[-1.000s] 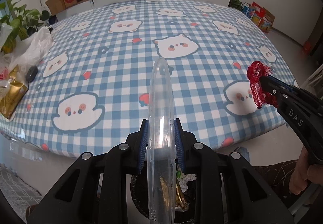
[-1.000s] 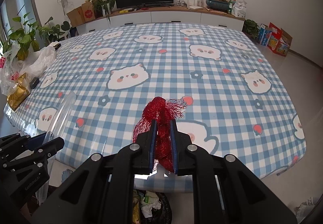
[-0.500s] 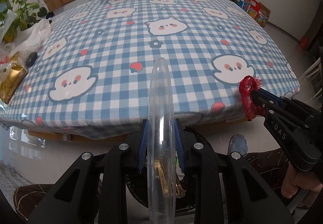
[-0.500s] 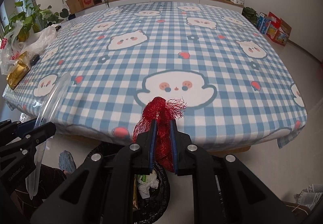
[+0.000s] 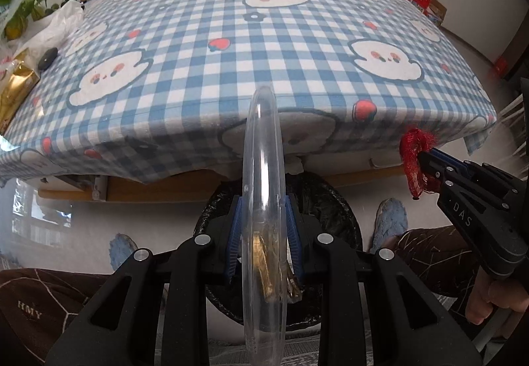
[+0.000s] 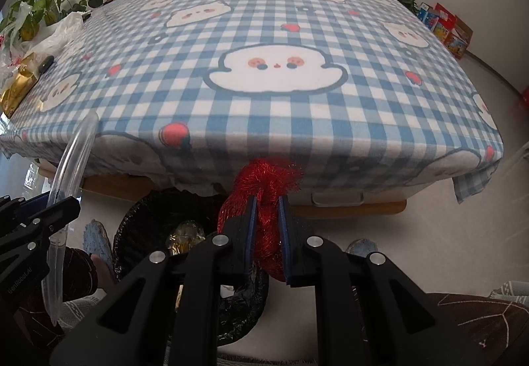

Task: Collect trash
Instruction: 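Carry the red mesh net and clear tube with both tools over the bin, then lower the clear plastic tube into the bin and open the left tool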

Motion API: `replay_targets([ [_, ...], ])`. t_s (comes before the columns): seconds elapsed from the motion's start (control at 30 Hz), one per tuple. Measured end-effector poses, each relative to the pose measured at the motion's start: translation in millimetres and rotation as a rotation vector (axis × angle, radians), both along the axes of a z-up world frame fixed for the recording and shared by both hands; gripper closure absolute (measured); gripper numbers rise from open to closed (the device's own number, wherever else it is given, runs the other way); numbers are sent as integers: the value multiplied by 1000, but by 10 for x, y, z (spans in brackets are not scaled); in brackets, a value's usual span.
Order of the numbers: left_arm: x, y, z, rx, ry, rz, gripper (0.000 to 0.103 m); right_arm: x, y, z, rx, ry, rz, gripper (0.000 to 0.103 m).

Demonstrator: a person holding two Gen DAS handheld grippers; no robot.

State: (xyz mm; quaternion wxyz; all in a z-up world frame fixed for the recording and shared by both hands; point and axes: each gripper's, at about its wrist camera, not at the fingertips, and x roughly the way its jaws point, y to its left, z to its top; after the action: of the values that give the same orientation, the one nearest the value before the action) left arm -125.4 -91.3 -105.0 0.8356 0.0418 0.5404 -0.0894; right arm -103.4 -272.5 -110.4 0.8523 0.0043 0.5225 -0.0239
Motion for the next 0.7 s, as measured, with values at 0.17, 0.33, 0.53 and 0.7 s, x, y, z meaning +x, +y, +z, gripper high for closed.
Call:
replay_targets([
  [0.17,-54,18,-253,9,18,16,78,-74,46,-297,-29,80,-5,91],
  [0.33,-63,1,-577,36,42,29,78,-125,45,-543,-54,149,-16,91],
  [0.53,-58,-81,-881,33,66,35,78,-175,30,-712,-97,212,-42,91],
  [0.7,-50,-201,-1050,18,82,14,78,-213,-8,-762,-117,229,-58,91],
])
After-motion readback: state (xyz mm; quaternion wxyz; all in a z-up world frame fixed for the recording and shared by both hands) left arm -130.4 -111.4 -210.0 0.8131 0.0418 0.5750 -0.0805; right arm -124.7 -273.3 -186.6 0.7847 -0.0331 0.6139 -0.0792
